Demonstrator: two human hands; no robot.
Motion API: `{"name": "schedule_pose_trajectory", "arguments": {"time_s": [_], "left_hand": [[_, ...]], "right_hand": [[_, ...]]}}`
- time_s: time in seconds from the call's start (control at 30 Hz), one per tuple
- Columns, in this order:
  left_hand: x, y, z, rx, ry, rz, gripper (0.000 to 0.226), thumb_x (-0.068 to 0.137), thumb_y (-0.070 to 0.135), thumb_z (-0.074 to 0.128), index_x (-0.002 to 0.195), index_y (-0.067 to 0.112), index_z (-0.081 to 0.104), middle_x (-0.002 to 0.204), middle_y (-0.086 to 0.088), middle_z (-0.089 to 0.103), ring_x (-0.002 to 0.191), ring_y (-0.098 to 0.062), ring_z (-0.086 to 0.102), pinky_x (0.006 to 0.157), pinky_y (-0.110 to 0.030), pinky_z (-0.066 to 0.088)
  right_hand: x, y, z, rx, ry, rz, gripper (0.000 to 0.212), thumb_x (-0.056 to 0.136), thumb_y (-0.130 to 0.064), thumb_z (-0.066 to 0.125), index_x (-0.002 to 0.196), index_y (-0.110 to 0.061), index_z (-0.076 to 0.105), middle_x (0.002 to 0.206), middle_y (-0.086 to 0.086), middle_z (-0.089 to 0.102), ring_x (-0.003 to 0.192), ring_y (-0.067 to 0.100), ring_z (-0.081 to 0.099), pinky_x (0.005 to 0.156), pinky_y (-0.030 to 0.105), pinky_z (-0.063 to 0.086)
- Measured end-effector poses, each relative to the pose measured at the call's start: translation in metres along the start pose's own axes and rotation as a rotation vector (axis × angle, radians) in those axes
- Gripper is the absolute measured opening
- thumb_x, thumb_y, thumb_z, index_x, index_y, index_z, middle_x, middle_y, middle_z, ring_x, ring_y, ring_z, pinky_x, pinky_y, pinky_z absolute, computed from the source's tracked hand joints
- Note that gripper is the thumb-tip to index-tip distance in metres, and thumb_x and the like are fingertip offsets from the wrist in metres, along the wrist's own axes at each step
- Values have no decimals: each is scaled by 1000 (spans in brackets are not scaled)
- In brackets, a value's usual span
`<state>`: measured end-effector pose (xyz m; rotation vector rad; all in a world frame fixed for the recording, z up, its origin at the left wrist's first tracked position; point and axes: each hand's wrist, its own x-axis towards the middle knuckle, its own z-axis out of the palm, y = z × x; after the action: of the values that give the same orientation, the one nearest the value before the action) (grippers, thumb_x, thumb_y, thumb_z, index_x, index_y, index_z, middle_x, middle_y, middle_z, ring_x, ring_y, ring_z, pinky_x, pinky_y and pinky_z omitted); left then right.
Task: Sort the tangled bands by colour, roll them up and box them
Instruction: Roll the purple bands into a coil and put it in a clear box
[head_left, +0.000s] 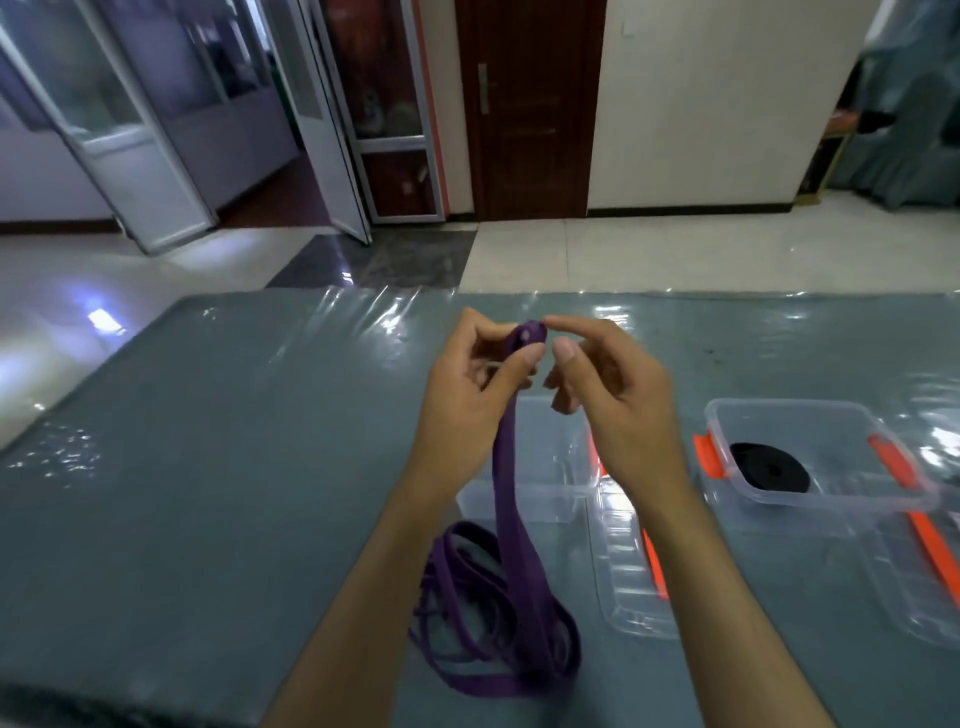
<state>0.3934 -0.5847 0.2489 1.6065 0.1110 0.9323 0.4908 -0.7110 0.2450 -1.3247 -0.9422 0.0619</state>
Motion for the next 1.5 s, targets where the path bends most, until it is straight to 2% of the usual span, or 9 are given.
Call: {"name": "schedule_pose_trajectory", "arguments": {"time_s": [0.2,0.37,0.53,0.67,0.87,1.0,1.1,1.37,1.5], "left_hand": [[7,1,3,309,-76,220,29,91,31,82,110,44,65,109,11,69,102,-21,72,88,-28,60],[-7,-15,-2,353,-147,217,30,96,20,79,125,21,74,115,6,68,108,-25,70,92,-43,61],[-23,-26,-4,475,-185,204,39,99,19,76,137,20,71,116,7,69,107,-18,69,94,-35,58],[-30,-35,-4,484,-176,107,34,94,19,81,127,22,74,115,13,73,109,-11,70,98,-33,57],[-32,-40,-2,271,-133,-21,24,88,19,86,91,28,64,105,7,76,102,-22,74,94,-29,58],[-27,-38,-4,50,-19,-30,24,78,20,91,88,30,72,102,-2,78,99,-24,76,90,-28,59],[-21,-39,-3,72,-5,-7,27,78,14,93,91,29,75,101,2,78,100,-21,76,91,-25,58],[-8,-47,-1,333,-109,-94,30,82,31,91,108,39,76,106,18,79,105,-11,75,96,-30,59],[-7,-50,13,389,-148,-17,27,87,32,88,109,24,75,107,13,79,102,-14,76,90,-34,62]], "right_hand": [[18,-21,-10,81,2,185,15,97,-35,73,96,-21,69,82,11,77,78,24,77,71,31,64],[9,-17,-26,294,-6,413,20,94,-12,76,110,-4,66,90,20,79,85,32,79,74,32,64],[-9,-4,-26,285,16,554,13,96,-16,73,108,-12,74,94,15,80,87,28,79,75,31,65],[-19,9,-28,122,35,564,4,94,-25,76,94,-24,80,89,7,80,83,22,78,77,31,64],[-22,20,-31,346,75,620,14,88,-14,81,101,-12,79,92,23,79,80,28,77,76,28,62],[-21,29,-21,410,5,627,20,84,-31,83,94,-17,74,97,24,79,93,31,79,80,30,62],[-20,38,-15,449,-17,643,21,84,-37,83,86,-17,75,102,20,79,100,29,78,82,30,62],[-5,43,-35,478,64,664,28,71,-26,90,89,-10,74,96,25,78,89,32,79,76,31,63],[-2,42,-40,465,172,622,16,79,-12,88,83,-17,74,90,22,78,79,30,79,71,29,63]]}}
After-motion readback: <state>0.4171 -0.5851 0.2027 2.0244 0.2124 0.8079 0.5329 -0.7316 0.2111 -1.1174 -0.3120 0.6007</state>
